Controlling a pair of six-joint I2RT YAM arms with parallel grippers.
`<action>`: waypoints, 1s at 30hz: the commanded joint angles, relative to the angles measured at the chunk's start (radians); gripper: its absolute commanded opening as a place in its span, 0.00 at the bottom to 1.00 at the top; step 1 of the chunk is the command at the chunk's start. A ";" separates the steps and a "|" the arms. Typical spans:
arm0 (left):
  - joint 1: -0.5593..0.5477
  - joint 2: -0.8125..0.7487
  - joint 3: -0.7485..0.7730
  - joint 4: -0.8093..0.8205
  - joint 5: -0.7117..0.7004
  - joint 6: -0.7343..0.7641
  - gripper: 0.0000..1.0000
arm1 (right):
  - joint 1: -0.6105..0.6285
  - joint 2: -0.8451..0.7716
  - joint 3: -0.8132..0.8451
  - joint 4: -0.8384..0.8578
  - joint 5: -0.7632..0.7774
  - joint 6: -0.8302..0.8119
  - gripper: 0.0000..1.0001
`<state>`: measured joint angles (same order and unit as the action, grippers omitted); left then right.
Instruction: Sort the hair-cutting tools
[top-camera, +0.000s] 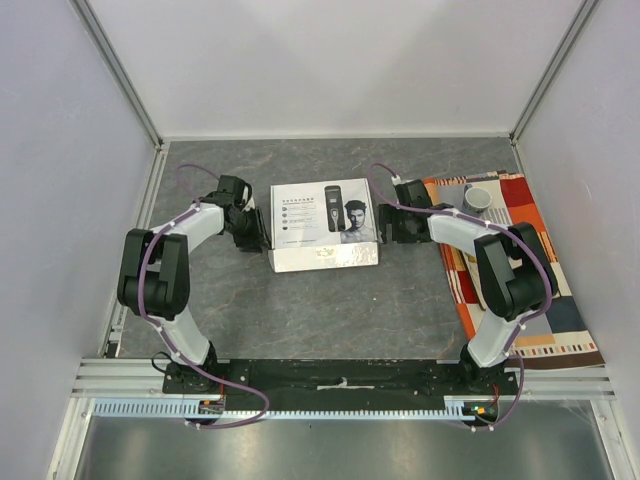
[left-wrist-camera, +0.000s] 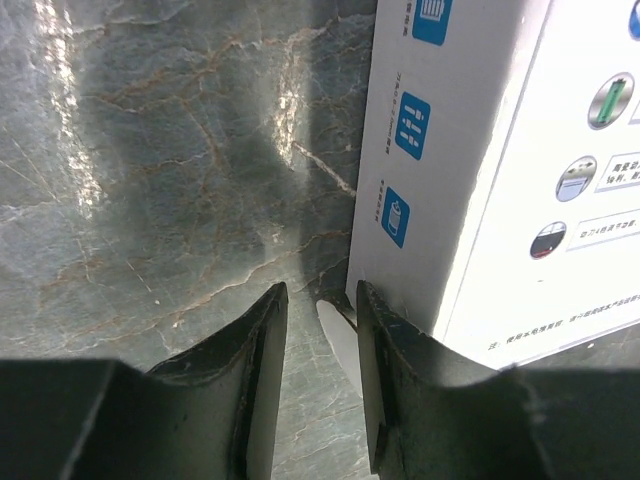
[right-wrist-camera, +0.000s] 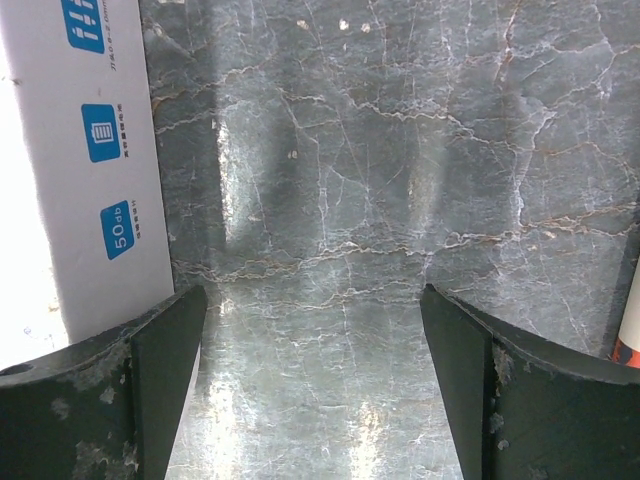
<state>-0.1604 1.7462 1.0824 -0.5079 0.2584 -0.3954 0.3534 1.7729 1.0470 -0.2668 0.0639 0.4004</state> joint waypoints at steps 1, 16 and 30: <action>-0.024 0.003 0.037 -0.027 -0.030 0.003 0.40 | 0.005 -0.046 -0.010 -0.018 -0.015 -0.014 0.96; -0.073 0.010 0.045 -0.090 -0.084 0.021 0.37 | 0.024 -0.075 -0.012 -0.084 -0.029 -0.031 0.97; -0.077 0.026 0.028 -0.107 0.050 0.026 0.24 | 0.025 -0.075 -0.015 -0.134 -0.141 -0.037 0.97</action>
<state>-0.2329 1.7687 1.0988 -0.6029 0.2394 -0.3927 0.3706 1.7306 1.0286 -0.3847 -0.0193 0.3695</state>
